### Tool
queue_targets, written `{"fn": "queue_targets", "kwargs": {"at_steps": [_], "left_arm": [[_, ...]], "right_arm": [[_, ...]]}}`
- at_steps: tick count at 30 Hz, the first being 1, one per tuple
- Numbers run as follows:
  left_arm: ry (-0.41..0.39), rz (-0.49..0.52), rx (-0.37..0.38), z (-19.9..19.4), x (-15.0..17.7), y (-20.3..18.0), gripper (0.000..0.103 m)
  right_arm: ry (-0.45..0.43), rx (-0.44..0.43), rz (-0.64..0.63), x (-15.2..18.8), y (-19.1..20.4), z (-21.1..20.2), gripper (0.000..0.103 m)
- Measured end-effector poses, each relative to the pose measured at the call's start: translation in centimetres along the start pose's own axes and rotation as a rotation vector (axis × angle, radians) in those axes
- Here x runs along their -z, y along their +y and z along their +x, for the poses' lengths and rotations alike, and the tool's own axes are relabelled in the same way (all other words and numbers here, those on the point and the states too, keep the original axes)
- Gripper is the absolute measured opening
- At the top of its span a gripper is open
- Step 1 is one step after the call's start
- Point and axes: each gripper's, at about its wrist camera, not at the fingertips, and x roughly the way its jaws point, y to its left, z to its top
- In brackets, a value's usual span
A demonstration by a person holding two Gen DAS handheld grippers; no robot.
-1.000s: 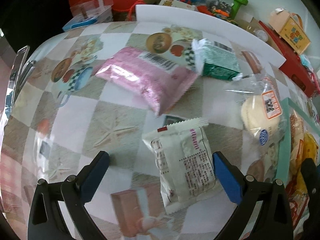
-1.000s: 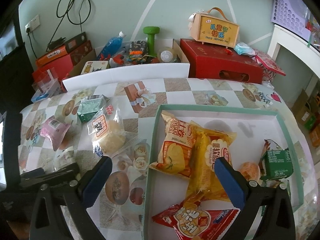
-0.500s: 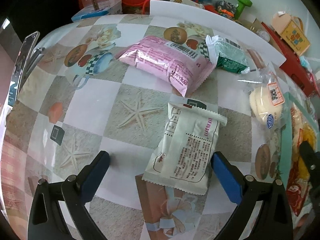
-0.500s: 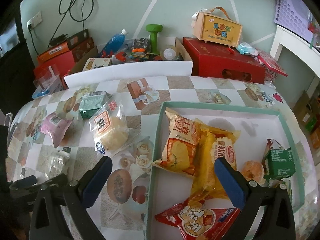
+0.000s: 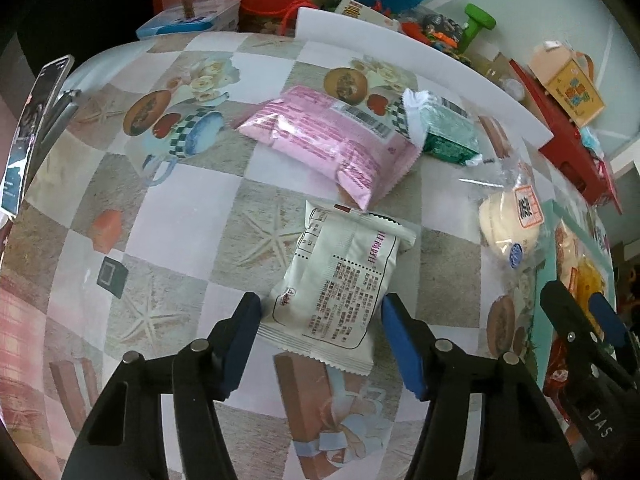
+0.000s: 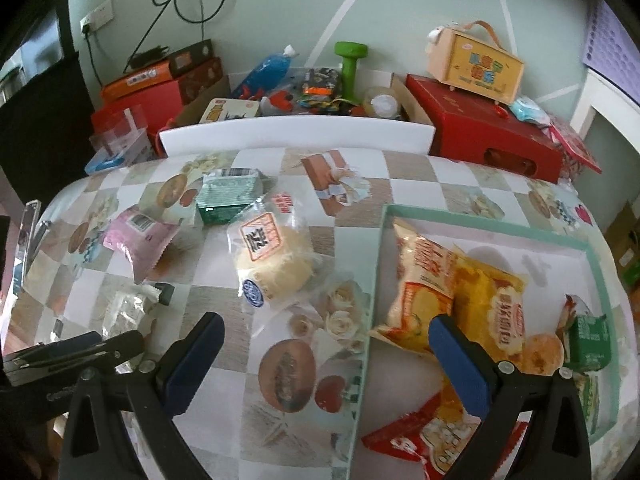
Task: Organize snacks
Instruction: 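Reach the left tool to the white-cream snack bag and close on it, then grasp the white steamed-bun bag with the right tool while the left tool holds its bag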
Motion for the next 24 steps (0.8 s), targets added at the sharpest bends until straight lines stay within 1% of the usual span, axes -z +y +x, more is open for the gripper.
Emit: {"fn": "queue_targets", "kwargs": {"at_steps": [3, 8, 11, 13, 17, 19, 21, 24], "left_arm": [[-0.004, -0.012, -0.011, -0.1, -0.3, 1.3, 0.064], [-0.001, -0.030, 0.008, -0.5, -0.3, 2.4, 0.064], [0.001, -0.042, 0.022, -0.8, -0.3, 2.7, 0.064], [0.000, -0.053, 0.026, -1.2, 0.0, 2.6, 0.064], [0.003, -0.067, 0.037, -1.4, -0.3, 3.2, 0.064], [0.004, -0.070, 0.041, -1.3, -0.3, 3.4, 0.064], [0.006, -0.071, 0.041, -1.5, -0.3, 3.6, 0.064], [0.007, -0.073, 0.044, -1.6, -0.3, 3.7, 0.064]], "right_arm": [[0.000, -0.006, -0.018, -0.6, 0.6, 0.5, 0.103], [0.012, -0.008, -0.063, -1.8, 1.9, 1.5, 0.103], [0.030, -0.030, -0.103, -2.6, 3.0, 2.2, 0.103], [0.030, -0.022, -0.127, -3.1, 3.4, 2.6, 0.103], [0.046, -0.005, -0.181, -4.0, 4.2, 3.6, 0.103], [0.058, 0.000, -0.201, -4.3, 4.5, 4.2, 0.102], [0.071, -0.003, -0.222, -4.6, 4.9, 4.8, 0.099], [0.092, -0.002, -0.245, -4.8, 5.4, 5.9, 0.098]]}}
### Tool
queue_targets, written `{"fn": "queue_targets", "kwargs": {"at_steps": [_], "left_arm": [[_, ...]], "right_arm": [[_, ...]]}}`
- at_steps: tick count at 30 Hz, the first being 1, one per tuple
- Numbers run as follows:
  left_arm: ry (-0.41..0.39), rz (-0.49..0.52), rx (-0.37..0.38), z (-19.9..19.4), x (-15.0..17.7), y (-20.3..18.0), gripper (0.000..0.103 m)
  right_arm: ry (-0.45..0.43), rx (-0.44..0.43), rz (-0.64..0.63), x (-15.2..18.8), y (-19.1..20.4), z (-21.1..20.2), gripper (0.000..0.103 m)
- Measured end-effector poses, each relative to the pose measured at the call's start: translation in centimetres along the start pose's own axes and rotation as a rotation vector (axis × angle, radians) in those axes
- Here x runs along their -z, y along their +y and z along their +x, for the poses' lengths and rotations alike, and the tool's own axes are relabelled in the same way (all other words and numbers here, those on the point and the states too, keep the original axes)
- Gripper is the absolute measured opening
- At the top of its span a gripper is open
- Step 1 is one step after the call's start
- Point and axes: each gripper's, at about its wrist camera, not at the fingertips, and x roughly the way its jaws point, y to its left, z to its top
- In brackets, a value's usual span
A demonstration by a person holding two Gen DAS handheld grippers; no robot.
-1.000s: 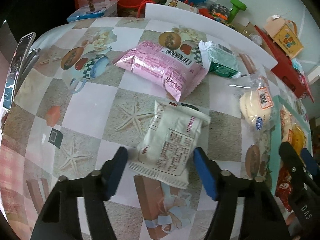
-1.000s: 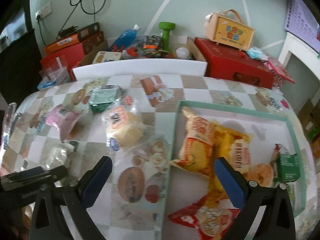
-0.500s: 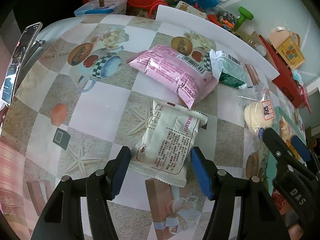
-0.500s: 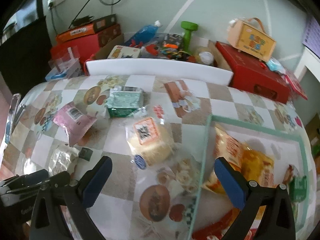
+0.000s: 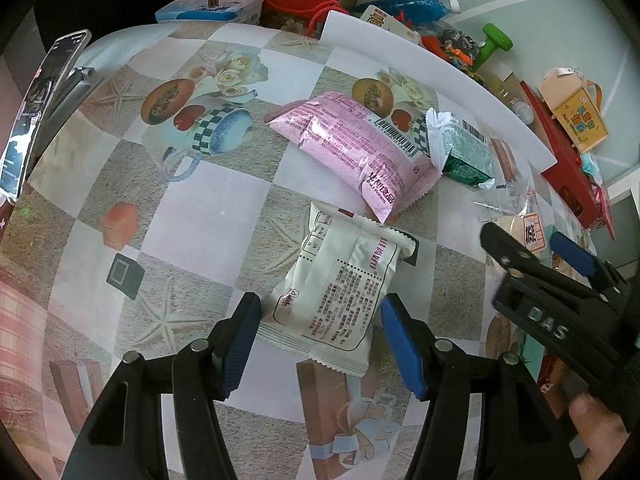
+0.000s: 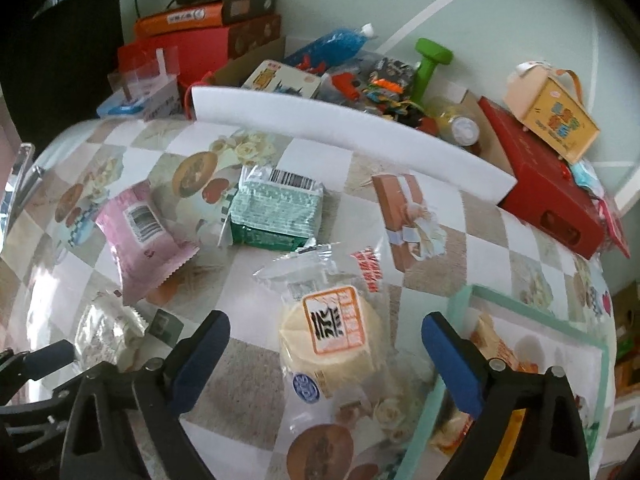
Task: Organize snacks
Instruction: 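Grasp the white steamed-bun bag with the right tool while the left tool holds its bag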
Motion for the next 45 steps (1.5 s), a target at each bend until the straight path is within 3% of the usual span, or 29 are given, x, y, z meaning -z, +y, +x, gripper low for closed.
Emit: {"fn": "queue_targets", "kwargs": {"at_steps": [4, 12, 24, 36, 45], "left_arm": [[0.001, -0.005, 0.003, 0.4, -0.1, -0.1, 0.064], [0.001, -0.005, 0.004, 0.5, -0.1, -0.1, 0.064], [-0.005, 0.010, -0.001, 0.5, -0.1, -0.1, 0.064], [-0.025, 0.109, -0.105, 1.0, 0.4, -2.0, 0.065], [-0.030, 0.134, -0.125, 1.1, 0.6, -2.7, 0.065]], "right_arm": [[0.030, 0.010, -0.025, 0.0, 0.5, 1.1, 0.093], [0.041, 0.019, -0.027, 1.0, 0.6, 1.0, 0.065], [0.088, -0.019, 0.017, 4.2, 1.6, -1.0, 0.064], [0.104, -0.026, 0.109, 6.8, 2.0, -1.5, 0.061], [0.077, -0.040, 0.159, 7.2, 1.7, -1.3, 0.061]]}}
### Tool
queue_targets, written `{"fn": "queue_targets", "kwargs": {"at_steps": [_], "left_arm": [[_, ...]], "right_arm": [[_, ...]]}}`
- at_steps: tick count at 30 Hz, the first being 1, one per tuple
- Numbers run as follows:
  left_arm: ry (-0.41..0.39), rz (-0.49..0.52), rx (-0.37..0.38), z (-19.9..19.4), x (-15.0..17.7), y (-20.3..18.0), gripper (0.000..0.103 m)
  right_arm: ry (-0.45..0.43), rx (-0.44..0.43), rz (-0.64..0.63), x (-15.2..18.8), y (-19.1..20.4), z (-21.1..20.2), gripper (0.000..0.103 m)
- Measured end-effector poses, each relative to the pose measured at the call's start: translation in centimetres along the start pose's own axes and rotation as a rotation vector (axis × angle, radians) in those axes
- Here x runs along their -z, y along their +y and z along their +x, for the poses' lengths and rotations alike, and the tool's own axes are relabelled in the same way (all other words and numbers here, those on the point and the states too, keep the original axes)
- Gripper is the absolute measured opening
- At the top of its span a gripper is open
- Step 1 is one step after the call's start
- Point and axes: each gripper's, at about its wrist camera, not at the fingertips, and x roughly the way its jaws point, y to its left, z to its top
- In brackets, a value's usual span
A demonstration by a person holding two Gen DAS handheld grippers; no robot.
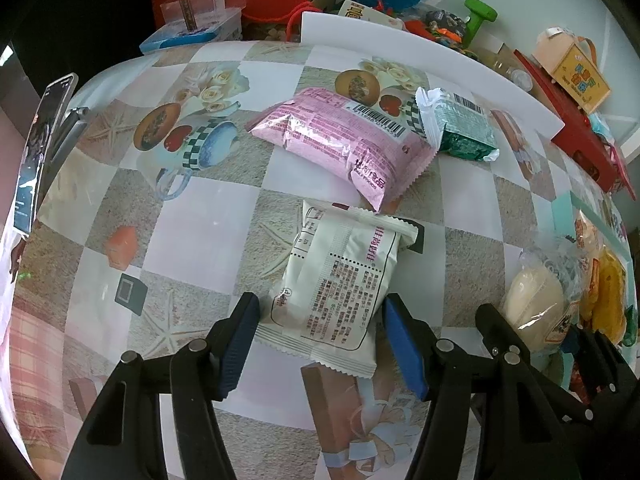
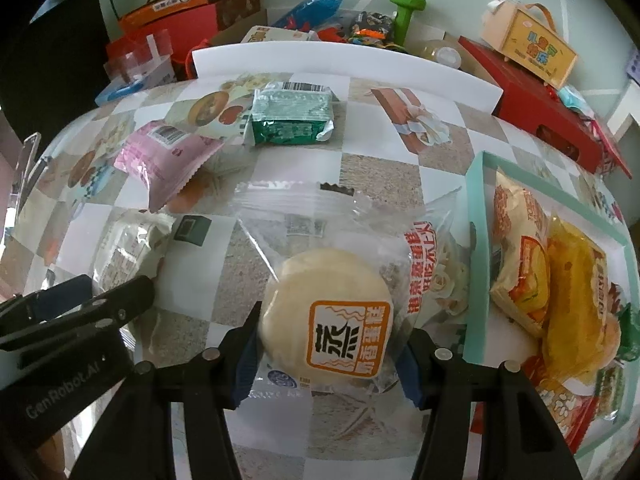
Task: Organize snacks
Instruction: 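Grasp the white steamed-bun bag with the right tool while the left tool holds its bag, then lift both held bags and carry them toward the tray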
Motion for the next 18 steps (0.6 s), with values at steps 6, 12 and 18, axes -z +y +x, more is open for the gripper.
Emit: {"fn": "queue_targets", "kwargs": {"at_steps": [6, 12, 18], "left_arm": [[0.006, 0.001, 0.004, -0.5, 0.0, 0.1, 0.063], [0.014, -0.010, 0.039, -0.7, 0.1, 0.2, 0.060], [-0.003, 0.005, 0.051, -1.8, 0.0, -0.4, 0.056]], "right_arm": [[-0.007, -0.001, 0.004, 0.3, 0.0, -0.2, 0.061], [-0.007, -0.002, 0.002, 0.4, -0.2, -0.4, 0.060], [-0.023, -0.020, 0.002, 0.3, -0.4, -1.3, 0.057]]}}
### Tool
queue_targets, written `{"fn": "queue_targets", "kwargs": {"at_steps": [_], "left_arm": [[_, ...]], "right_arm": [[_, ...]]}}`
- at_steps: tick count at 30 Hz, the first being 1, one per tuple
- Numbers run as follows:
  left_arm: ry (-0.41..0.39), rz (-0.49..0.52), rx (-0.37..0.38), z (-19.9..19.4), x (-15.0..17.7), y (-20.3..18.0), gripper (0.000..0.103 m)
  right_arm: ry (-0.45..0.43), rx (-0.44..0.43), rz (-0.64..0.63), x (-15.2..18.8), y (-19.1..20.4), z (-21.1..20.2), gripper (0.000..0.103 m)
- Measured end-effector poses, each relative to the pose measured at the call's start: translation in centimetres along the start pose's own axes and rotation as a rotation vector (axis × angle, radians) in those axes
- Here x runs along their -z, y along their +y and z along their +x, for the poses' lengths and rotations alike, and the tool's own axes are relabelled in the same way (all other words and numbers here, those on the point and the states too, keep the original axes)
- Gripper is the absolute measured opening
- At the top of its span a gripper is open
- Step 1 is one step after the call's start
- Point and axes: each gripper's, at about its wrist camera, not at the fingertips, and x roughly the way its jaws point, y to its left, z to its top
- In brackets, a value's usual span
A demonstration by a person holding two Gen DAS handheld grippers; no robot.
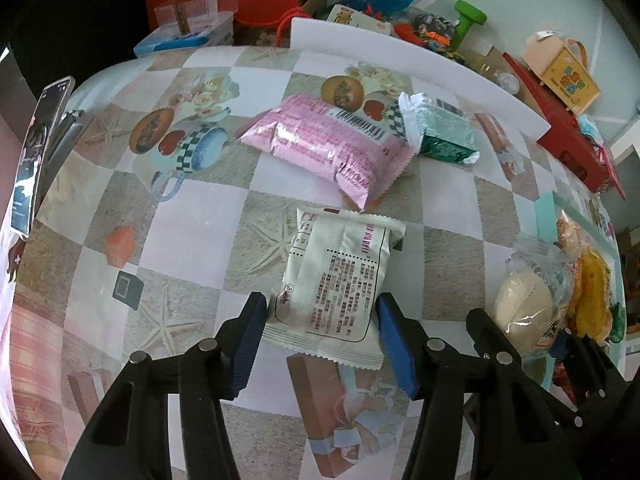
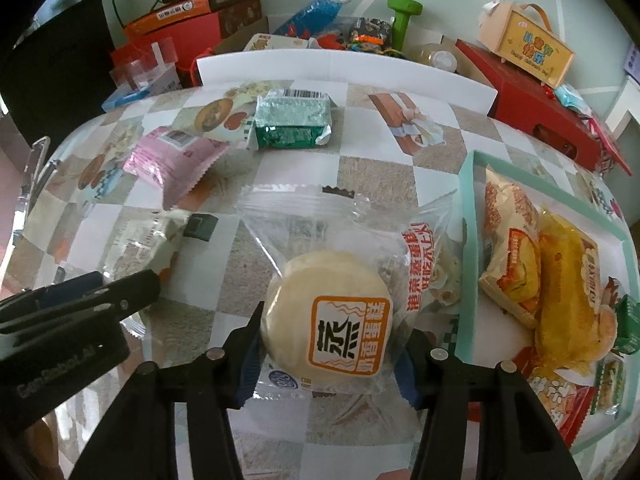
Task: Organize snacks
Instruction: 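Lift both held bags and carry them toward the tray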
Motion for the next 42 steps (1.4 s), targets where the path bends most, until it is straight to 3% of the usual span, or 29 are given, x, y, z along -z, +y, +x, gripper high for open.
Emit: {"fn": "queue_targets", "kwargs": {"at_steps": [5, 6, 8, 13, 16, 18, 19, 25, 35, 37, 39, 42], "left_arm": [[-0.017, 0.010, 0.023, -1.0, 0.0, -0.4, 0.048], [-0.022, 0.013, 0.027, -1.2, 0.1, -0.4, 0.029], [-0.028, 0.012, 0.052, -1.8, 0.2, -0.5, 0.013], [-0.017, 0.023, 0.055, -1.6, 0.0, -0.9, 0.013], [0.002, 0.005, 0.064, -0.9, 0.1, -0.4, 0.023], [-0.006, 0.001, 0.042, -0.9, 0.0, -0.1, 0.056], [-0.014, 0.004, 0.035, -0.9, 0.0, 0.0, 0.060], [0.018, 0.021, 0.000, 1.0, 0.0, 0.1, 0.061], [-0.051, 0.093, -0.092, 2.1, -0.2, -1.7, 0.061], [-0.068, 0.111, -0.107, 2.4, -0.3, -2.2, 0.063], [-0.073, 0.106, -0.093, 2.7, -0.5, -2.4, 0.073], [-0.078, 0.109, -0.099, 2.9, -0.7, -2.6, 0.075]], "right_arm": [[-0.038, -0.003, 0.016, -0.3, -0.5, -1.5, 0.057], [-0.048, -0.002, 0.019, -0.4, -0.6, -1.8, 0.057], [-0.063, 0.000, 0.025, -0.6, -0.8, -2.4, 0.057], [-0.092, 0.002, 0.034, -0.8, -1.2, -3.7, 0.057], [-0.092, 0.000, 0.040, -0.8, -1.4, -3.8, 0.057], [-0.087, 0.001, 0.043, -0.7, -1.5, -3.7, 0.057], [-0.083, -0.001, 0.045, -0.7, -1.5, -3.6, 0.057], [-0.061, -0.010, 0.050, -0.5, -1.6, -3.0, 0.057], [-0.049, -0.008, 0.057, -0.4, -1.7, -2.7, 0.057], [-0.047, -0.006, 0.056, -0.4, -1.7, -2.6, 0.057], [-0.043, -0.003, 0.054, -0.4, -1.7, -2.5, 0.057], [-0.038, 0.001, 0.054, -0.4, -1.7, -2.3, 0.057]]}}
